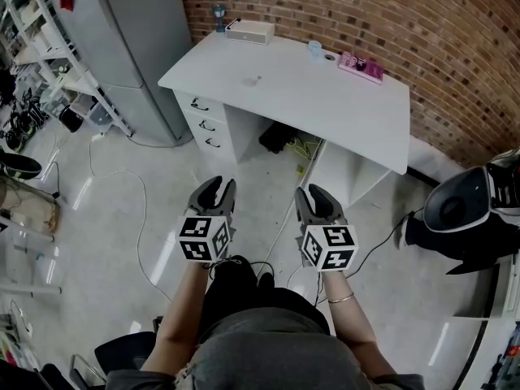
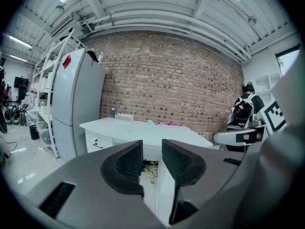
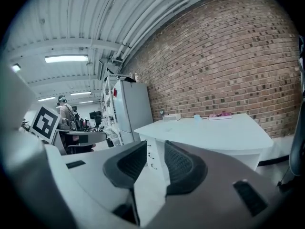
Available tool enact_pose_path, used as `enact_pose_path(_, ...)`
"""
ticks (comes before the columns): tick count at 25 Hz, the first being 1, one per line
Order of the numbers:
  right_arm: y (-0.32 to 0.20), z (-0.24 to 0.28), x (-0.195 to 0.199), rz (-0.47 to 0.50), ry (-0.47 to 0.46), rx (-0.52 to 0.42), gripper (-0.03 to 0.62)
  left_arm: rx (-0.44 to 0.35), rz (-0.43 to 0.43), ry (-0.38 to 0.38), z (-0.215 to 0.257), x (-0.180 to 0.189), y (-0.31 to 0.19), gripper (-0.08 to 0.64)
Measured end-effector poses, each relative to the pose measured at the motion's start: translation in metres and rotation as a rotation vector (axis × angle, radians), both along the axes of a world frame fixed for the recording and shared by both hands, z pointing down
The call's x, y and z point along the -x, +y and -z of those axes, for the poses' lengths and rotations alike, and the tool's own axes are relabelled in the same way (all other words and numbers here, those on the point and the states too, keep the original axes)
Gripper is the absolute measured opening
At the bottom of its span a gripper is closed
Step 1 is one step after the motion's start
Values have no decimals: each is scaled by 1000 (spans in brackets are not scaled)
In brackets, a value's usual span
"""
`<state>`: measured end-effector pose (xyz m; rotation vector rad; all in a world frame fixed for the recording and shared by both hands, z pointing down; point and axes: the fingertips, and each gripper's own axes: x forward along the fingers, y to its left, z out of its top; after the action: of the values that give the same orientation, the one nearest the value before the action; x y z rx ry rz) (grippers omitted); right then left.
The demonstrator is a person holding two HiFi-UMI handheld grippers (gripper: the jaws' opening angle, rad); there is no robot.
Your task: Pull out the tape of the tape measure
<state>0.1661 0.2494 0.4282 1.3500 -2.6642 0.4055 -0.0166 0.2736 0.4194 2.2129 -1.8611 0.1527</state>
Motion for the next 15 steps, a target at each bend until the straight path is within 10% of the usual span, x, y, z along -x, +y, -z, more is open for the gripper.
enact_pose_path(15,-26,-9,16,-3,-14,20,114,20,11,-9,-12,24,-26,184)
